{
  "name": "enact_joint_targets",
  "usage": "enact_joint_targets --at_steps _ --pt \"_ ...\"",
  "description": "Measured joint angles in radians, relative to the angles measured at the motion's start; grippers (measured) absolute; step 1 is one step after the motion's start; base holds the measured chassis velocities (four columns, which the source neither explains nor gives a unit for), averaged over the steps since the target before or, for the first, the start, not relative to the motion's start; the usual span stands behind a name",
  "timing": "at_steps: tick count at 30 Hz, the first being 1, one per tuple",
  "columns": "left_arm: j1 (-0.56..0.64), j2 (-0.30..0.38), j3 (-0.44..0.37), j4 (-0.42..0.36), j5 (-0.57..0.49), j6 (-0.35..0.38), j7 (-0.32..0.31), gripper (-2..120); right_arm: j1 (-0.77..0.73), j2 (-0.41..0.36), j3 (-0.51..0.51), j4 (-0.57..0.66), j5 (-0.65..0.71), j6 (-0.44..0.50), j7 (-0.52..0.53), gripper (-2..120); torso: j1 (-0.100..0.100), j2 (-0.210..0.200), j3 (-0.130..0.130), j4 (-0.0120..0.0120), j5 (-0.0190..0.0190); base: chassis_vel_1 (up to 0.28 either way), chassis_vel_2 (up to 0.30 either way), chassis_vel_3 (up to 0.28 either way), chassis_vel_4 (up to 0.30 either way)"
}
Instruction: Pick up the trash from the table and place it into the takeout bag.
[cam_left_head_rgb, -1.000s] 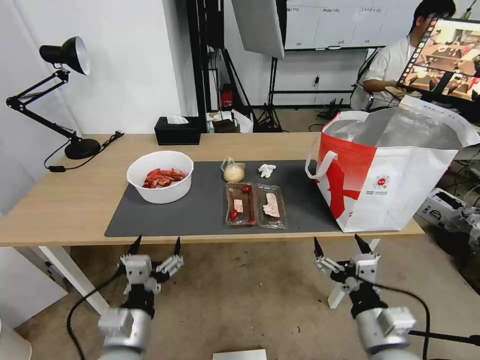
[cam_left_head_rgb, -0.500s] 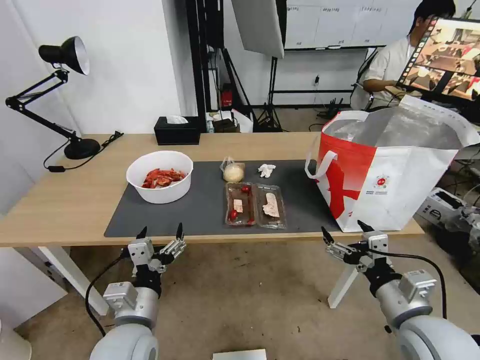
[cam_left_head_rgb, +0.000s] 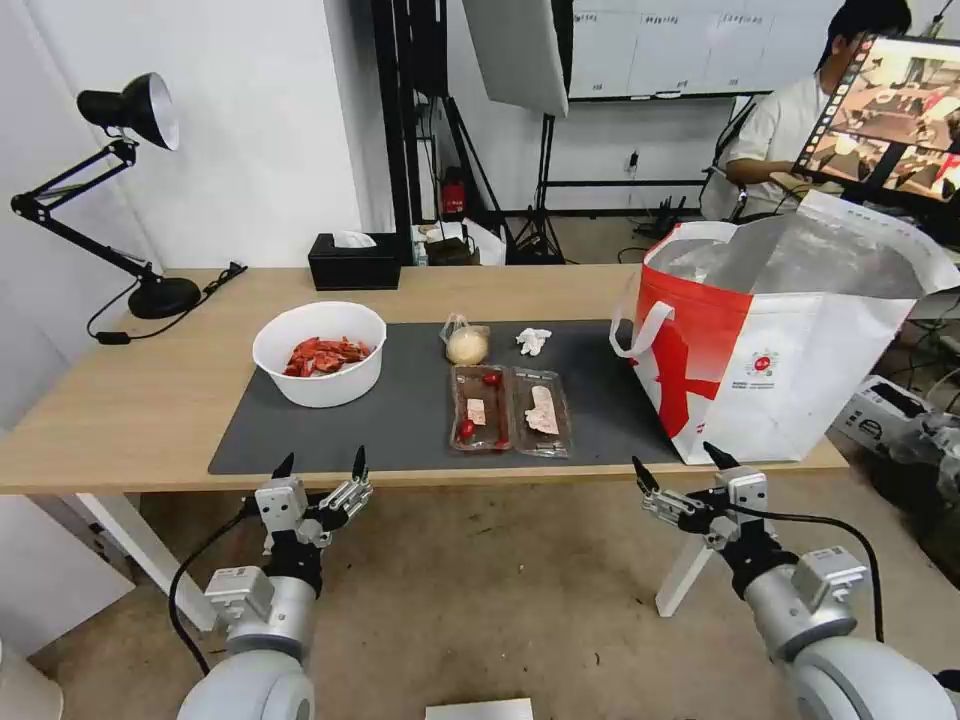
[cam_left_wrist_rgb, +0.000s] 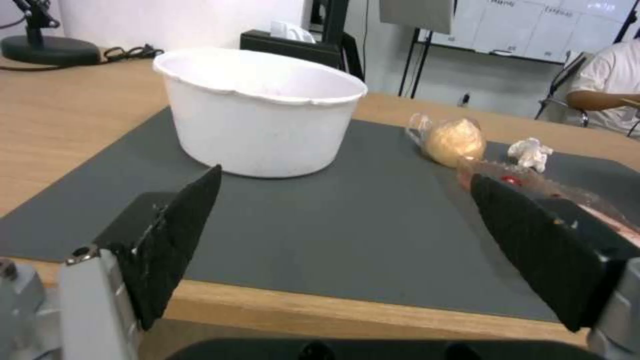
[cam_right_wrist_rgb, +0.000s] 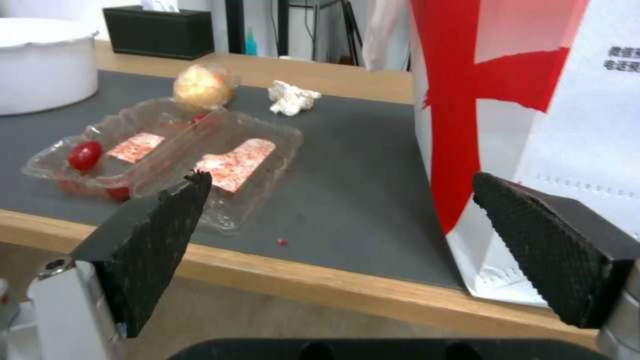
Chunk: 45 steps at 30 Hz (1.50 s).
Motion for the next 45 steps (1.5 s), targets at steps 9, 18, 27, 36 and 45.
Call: enact_joint_targets --at_steps 9,18,27,36,45 --pt "0.01 -0.003 -0.002 -0.011 0.0 -0.002 0.005 100 0.002 0.002 -0.022 0.006 0.024 0.009 0.006 100 0.0 0.0 0.0 0.0 -0.0001 0.0 0.0 0.0 0.0" --pt "0.013 0.008 -0.008 -0.021 -0.01 -0.004 0.025 100 0.097 0.012 -0.202 0.016 0.58 0.031 0.261 100 0.0 0.0 0.0 -0.0001 -0.0001 0.0 0.0 0.0 0.0" --pt "0.021 0.02 -0.021 -0.027 -0.019 -0.004 0.027 100 0.264 0.016 -0.319 0.0 1.043 0.078 0.541 100 0.0 0.0 0.0 0.0002 -0.0001 0.0 0.0 0.0 0.0" --pt "0.017 0.028 -0.042 -0.026 -0.047 -0.008 0.043 100 0.382 0.05 -0.354 -0.017 1.326 0.155 0.759 100 0.0 0.0 0.0 0.0 -0.0002 0.0 0.0 0.0 0.0" --pt "0.018 0.011 -0.039 -0.009 -0.044 -0.005 0.042 100 0.437 0.115 -0.397 -0.081 1.321 0.178 0.792 100 0.0 0.0 0.0 0.0 -0.0001 0.0 0.0 0.0 0.0"
